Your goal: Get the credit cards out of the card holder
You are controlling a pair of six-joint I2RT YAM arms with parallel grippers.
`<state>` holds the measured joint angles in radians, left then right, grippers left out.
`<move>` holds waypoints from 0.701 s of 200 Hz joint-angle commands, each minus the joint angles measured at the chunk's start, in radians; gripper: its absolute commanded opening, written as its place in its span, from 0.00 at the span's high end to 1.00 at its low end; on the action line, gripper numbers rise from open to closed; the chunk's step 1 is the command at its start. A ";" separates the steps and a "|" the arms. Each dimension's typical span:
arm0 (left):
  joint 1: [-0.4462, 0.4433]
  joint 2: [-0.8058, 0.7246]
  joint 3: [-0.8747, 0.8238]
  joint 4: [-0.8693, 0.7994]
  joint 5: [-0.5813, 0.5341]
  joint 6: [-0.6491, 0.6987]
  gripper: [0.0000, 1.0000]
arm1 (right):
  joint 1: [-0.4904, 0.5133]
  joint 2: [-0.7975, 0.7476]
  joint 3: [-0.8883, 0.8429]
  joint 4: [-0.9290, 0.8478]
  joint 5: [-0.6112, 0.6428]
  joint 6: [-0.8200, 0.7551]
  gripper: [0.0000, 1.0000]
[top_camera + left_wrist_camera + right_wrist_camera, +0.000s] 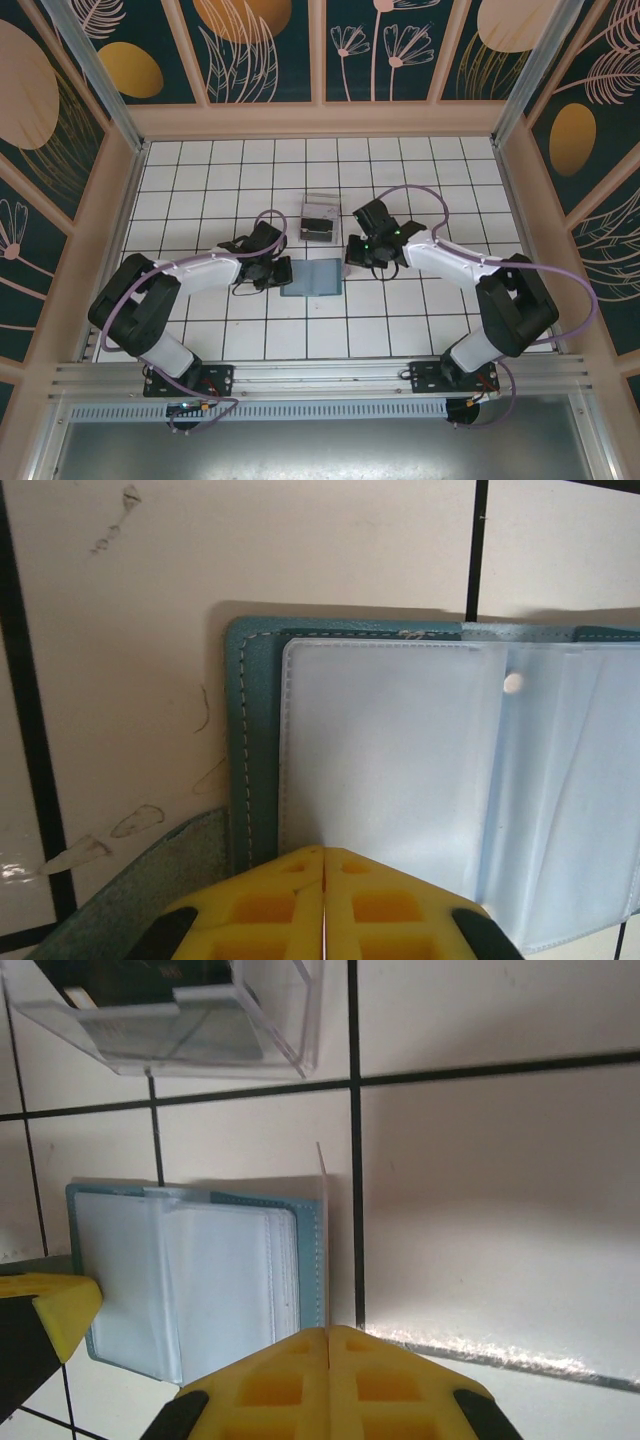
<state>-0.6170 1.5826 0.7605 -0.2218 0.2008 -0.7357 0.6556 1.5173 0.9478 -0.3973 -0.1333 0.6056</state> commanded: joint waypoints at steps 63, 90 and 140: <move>0.007 -0.056 0.028 -0.041 -0.011 0.016 0.84 | -0.007 0.038 0.233 -0.152 -0.078 -0.631 1.00; 0.007 -0.061 0.032 -0.043 -0.009 0.021 0.84 | -0.007 0.117 0.348 -0.233 -0.063 -0.870 0.99; 0.007 -0.072 0.030 -0.044 -0.020 0.025 0.84 | -0.002 0.210 0.489 -0.330 -0.009 -1.312 1.00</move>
<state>-0.6151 1.5360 0.7727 -0.2440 0.1989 -0.7330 0.6540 1.6890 1.3575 -0.6270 -0.1829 -0.4065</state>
